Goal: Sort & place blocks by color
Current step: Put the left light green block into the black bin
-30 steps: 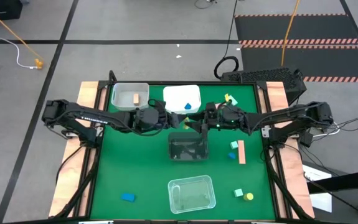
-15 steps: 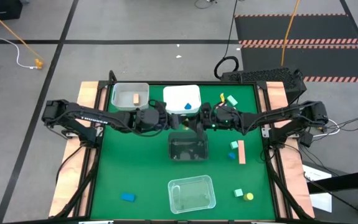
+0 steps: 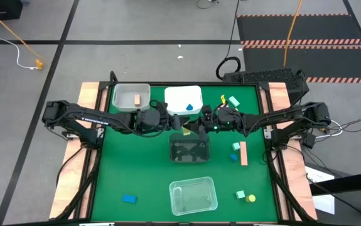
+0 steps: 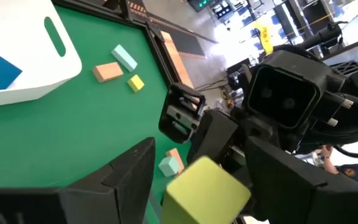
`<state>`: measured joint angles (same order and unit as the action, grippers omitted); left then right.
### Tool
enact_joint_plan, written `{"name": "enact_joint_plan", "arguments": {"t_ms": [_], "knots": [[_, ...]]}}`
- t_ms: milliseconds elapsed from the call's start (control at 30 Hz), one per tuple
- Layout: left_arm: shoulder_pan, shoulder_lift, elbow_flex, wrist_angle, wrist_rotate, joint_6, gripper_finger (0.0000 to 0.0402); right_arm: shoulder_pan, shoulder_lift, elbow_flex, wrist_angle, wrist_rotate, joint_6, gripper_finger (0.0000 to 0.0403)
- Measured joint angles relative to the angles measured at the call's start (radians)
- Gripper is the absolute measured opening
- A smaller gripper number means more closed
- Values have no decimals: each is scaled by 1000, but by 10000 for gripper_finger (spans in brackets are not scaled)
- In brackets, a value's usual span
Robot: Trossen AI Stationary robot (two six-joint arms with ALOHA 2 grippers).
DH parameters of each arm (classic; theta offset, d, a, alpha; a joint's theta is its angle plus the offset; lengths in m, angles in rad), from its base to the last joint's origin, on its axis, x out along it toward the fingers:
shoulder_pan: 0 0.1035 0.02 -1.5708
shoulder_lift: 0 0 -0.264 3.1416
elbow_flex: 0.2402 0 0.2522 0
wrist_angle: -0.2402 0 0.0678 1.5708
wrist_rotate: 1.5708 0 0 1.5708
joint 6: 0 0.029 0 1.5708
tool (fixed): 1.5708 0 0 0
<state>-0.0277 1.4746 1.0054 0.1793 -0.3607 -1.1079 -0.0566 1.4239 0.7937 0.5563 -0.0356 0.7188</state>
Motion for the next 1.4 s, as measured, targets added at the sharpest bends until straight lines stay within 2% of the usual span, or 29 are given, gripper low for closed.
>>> {"name": "enact_joint_plan", "arguments": {"t_ms": [400,567,733,900,1100,1267,1400], "knots": [[12,0,0,-1,-1,44,252,-2,-33,-1,-22,-242,29,27],[41,0,0,1,114,26,252,-2,-77,-1,-159,-280,-29,27],[68,0,0,64,268,13,253,1,-81,-1,-324,-264,-152,27],[47,0,0,271,320,84,253,23,-68,-2,-425,-153,-314,27],[-20,0,0,493,380,172,253,62,-65,-2,-416,-142,-502,30],[-103,0,0,521,416,181,253,91,-65,-2,-419,-79,-700,29],[-181,0,0,461,416,127,253,101,-64,-8,-406,-55,-787,34]]}}
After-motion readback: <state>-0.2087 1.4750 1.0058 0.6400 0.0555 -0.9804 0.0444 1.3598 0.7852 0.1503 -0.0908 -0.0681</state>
